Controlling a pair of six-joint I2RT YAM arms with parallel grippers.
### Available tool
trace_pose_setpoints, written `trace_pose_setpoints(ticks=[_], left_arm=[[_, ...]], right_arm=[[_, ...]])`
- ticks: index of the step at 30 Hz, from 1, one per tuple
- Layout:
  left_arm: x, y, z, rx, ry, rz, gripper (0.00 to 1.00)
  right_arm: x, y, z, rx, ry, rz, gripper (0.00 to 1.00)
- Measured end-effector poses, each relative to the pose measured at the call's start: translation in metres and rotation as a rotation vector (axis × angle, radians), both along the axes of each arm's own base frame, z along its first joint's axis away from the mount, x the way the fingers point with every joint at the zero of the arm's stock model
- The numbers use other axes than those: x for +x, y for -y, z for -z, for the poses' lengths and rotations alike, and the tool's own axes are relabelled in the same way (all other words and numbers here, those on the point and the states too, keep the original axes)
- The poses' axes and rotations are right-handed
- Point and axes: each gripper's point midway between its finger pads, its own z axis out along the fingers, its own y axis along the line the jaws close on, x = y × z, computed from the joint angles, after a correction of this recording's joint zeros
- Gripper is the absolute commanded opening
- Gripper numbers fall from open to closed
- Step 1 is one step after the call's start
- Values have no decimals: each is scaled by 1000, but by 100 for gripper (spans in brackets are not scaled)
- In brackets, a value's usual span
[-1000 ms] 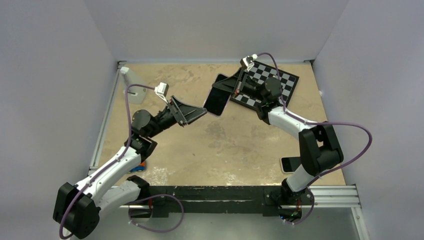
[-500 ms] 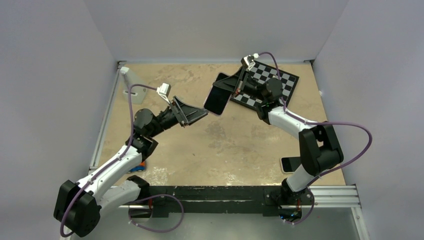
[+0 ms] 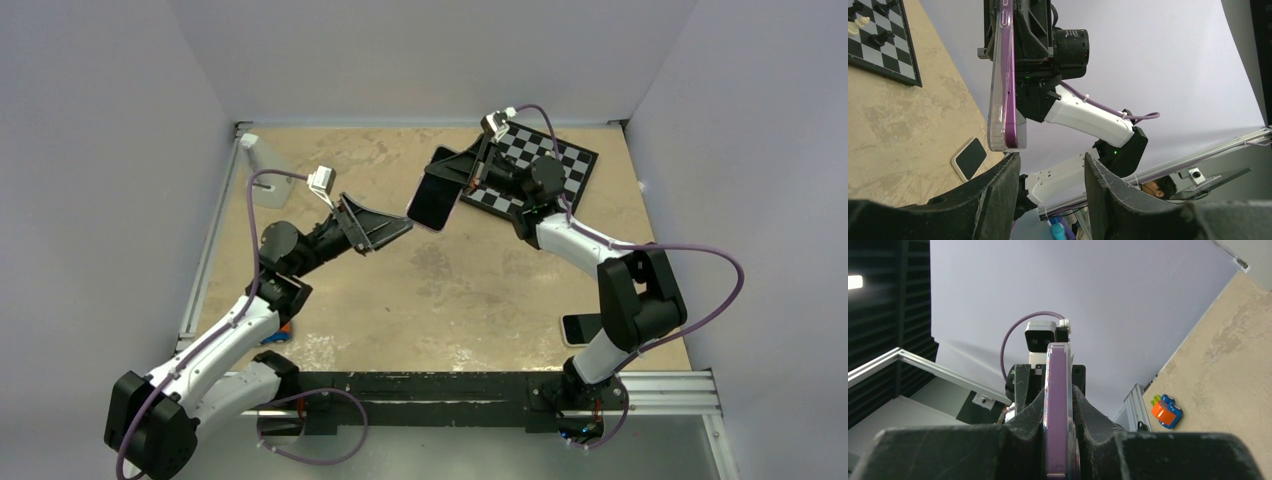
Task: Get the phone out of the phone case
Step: Remove the phone case from the phone.
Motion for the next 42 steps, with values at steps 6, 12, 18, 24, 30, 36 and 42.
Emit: trace_pose_setpoints(ticks=[6,12,18,24,30,36,42], left_arm=[[3,2,3,3,-8,0,54],[8,6,8,5,-10,9,54],[10,7,10,7,-13,7,54],[14,6,15,17,-37,-10,53],[18,6,20,30,-57,-16,51],[27,8,21,95,-33,-14,43],[28,11,38,206,-24,24,29]], right_arm=[[-1,-1,0,0,0,-4,0],[1,-1,1,-2,3,9,0],[3,-1,0,0,7,19,0],[2,-3,1,-2,17,21,0],[2,-3,1,-6,25,24,0],[5,-9,18,-76,8,32,0],[-4,-13,21,-188,87,44,0]])
